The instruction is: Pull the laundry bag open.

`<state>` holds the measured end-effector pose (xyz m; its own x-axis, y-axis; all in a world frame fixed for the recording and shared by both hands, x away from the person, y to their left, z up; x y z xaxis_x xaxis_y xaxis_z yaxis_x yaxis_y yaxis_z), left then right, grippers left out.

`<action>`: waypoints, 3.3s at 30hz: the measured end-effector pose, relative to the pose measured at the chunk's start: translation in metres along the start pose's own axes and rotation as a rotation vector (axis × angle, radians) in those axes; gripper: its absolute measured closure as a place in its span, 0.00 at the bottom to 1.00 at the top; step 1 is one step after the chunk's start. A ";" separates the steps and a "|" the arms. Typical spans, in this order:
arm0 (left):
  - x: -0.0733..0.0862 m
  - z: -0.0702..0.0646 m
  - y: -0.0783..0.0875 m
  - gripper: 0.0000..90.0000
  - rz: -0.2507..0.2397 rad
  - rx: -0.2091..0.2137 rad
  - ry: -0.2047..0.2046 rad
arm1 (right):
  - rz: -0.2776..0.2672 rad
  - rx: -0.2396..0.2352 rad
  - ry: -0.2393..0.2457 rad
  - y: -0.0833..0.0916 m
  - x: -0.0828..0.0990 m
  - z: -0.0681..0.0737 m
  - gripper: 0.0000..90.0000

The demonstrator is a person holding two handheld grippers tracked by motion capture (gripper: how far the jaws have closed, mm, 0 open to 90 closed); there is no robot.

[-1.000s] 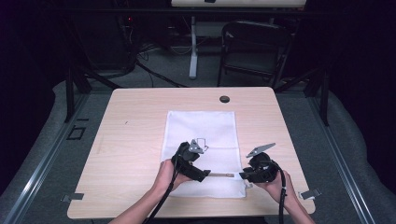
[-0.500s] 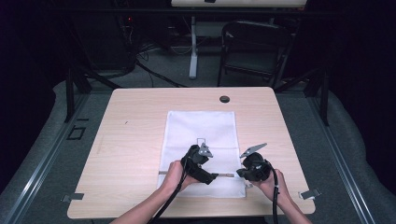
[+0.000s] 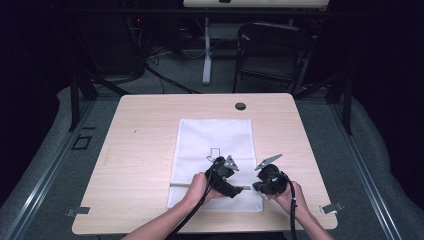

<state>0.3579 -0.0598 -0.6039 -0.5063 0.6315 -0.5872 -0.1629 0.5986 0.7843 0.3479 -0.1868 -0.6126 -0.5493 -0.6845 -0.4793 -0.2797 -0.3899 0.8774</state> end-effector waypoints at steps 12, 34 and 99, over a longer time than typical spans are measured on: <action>-0.002 -0.010 -0.018 0.63 0.006 0.035 -0.036 | -0.023 -0.024 -0.034 -0.004 0.004 -0.001 1.00; -0.007 -0.014 -0.030 0.90 0.038 0.047 -0.058 | -0.040 -0.015 -0.062 -0.007 0.002 0.001 1.00; 0.004 -0.003 -0.017 0.91 0.073 0.084 -0.087 | 0.057 -0.003 -0.100 -0.004 0.003 0.008 1.00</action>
<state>0.3560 -0.0690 -0.6186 -0.4386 0.7127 -0.5475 -0.0549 0.5868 0.8079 0.3406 -0.1824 -0.6170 -0.6398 -0.6409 -0.4242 -0.2440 -0.3539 0.9029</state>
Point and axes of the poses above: each handheld gripper's, and its own axes: y roughly backward along the jaws, x roughly out of its underside, z roughly to its left, the point moved 7 cm from there along -y, roughly forward along the jaws, and after that the axes turned 9 degrees about y, right-handed, at the moved point
